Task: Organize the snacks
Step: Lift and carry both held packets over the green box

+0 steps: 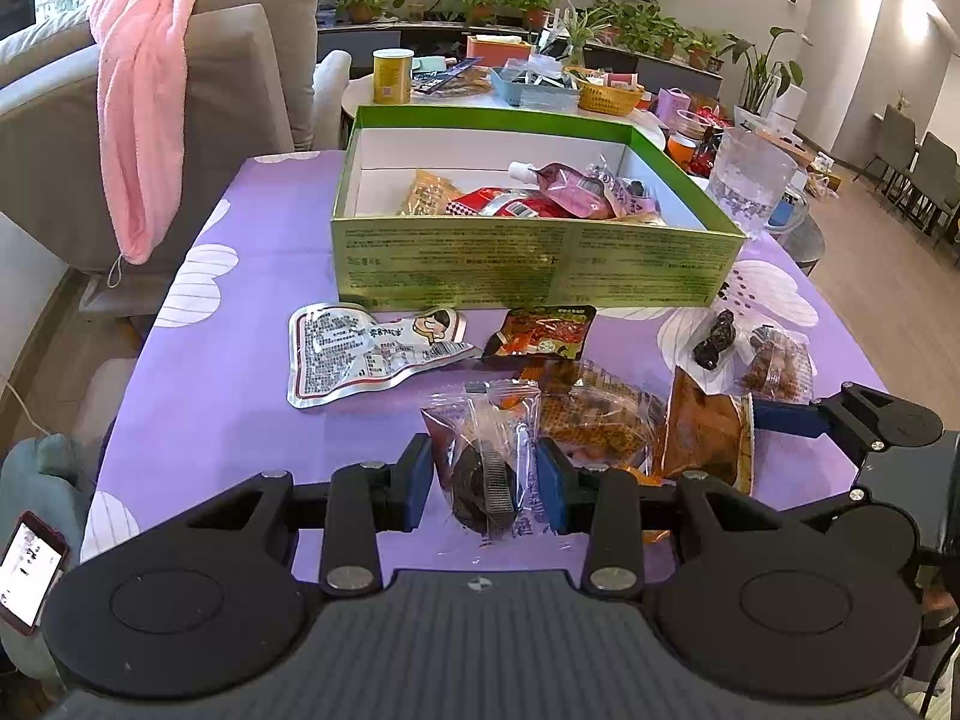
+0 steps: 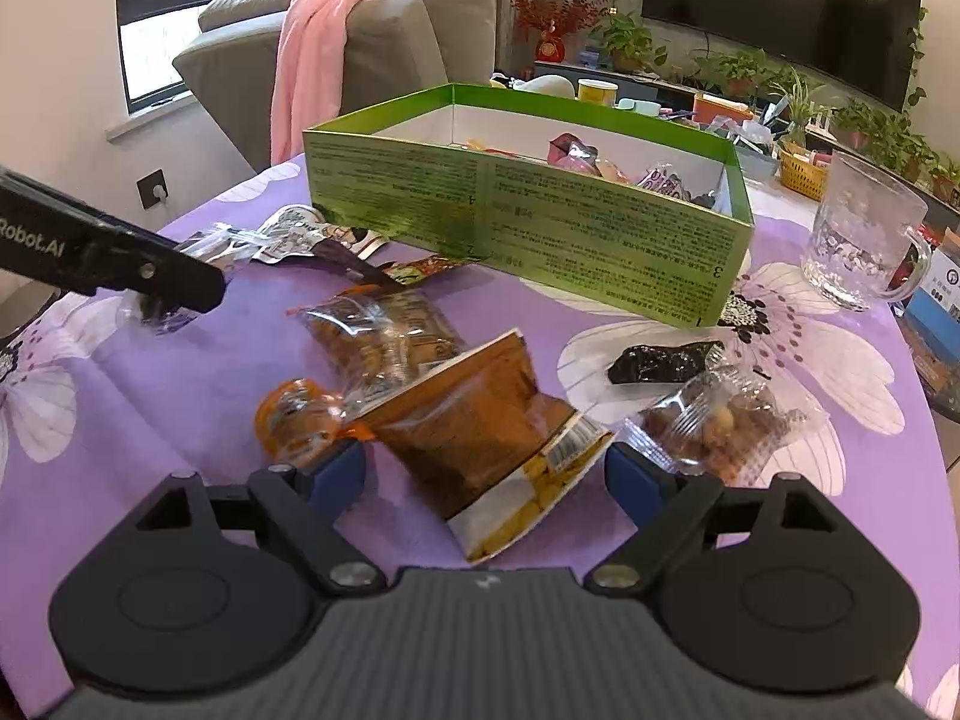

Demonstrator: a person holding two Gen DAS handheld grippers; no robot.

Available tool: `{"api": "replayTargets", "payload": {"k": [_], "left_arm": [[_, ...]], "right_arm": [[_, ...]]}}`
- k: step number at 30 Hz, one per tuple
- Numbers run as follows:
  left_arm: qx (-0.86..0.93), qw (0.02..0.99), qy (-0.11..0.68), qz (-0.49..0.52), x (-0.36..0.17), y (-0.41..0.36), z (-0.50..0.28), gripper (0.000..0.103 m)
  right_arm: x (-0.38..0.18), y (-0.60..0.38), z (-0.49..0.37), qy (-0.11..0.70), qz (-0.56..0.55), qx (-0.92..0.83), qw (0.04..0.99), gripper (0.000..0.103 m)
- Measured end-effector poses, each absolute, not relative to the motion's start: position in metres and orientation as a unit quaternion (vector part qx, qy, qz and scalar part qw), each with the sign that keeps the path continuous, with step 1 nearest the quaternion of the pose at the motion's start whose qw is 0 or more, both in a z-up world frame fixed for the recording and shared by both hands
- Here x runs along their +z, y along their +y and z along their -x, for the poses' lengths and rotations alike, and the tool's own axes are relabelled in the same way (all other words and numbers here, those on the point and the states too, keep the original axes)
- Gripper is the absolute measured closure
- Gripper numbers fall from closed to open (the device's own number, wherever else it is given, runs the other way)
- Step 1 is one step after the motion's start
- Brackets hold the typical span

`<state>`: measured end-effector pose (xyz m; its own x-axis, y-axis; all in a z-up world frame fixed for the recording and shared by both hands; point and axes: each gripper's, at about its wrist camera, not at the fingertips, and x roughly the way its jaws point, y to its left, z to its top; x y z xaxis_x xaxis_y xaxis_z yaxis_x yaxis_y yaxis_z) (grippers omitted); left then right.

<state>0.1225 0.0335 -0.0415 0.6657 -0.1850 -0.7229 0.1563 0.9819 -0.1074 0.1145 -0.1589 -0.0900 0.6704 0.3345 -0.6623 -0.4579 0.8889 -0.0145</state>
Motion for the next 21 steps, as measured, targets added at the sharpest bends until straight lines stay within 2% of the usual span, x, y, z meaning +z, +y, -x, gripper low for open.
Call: {"api": "replayTargets", "payload": {"k": [5, 7, 8, 9, 10, 14, 15, 17, 18, 19, 21], "left_arm": [[-0.093, 0.913, 0.397, 0.021, -0.041, 0.033, -0.126, 0.069], [-0.095, 0.913, 0.396, 0.020, -0.040, 0.032, -0.127, 0.069], [-0.097, 0.913, 0.396, 0.018, -0.039, 0.030, -0.127, 0.069], [-0.099, 0.914, 0.394, 0.017, -0.038, 0.029, -0.127, 0.069], [-0.101, 0.915, 0.391, 0.016, -0.036, 0.028, -0.127, 0.069], [-0.103, 0.916, 0.387, 0.014, -0.033, 0.027, -0.127, 0.069], [-0.103, 0.916, 0.387, 0.015, -0.033, 0.027, -0.128, 0.069], [-0.102, 0.916, 0.389, 0.017, -0.034, 0.028, -0.128, 0.069], [-0.100, 0.915, 0.390, 0.017, -0.034, 0.029, -0.128, 0.069], [-0.099, 0.915, 0.390, 0.018, -0.035, 0.030, -0.129, 0.069], [-0.097, 0.915, 0.391, 0.020, -0.035, 0.032, -0.130, 0.069]], "right_arm": [[-0.090, -0.165, -0.115, 0.338, 0.071, 0.220, 0.912, 0.046], [-0.086, -0.166, -0.114, 0.341, 0.071, 0.219, 0.912, 0.058], [-0.083, -0.168, -0.114, 0.341, 0.065, 0.220, 0.912, 0.060], [-0.080, -0.169, -0.113, 0.337, 0.061, 0.221, 0.913, 0.067], [-0.078, -0.170, -0.112, 0.331, 0.060, 0.221, 0.916, 0.079], [-0.075, -0.175, -0.114, 0.337, 0.057, 0.218, 0.914, 0.079], [-0.076, -0.176, -0.115, 0.342, 0.059, 0.212, 0.914, 0.076], [-0.078, -0.177, -0.116, 0.352, 0.062, 0.209, 0.910, 0.052], [-0.078, -0.178, -0.115, 0.350, 0.063, 0.209, 0.911, 0.029], [-0.078, -0.179, -0.111, 0.340, 0.066, 0.210, 0.914, 0.014], [-0.074, -0.181, -0.104, 0.305, 0.079, 0.210, 0.926, 0.008]]}}
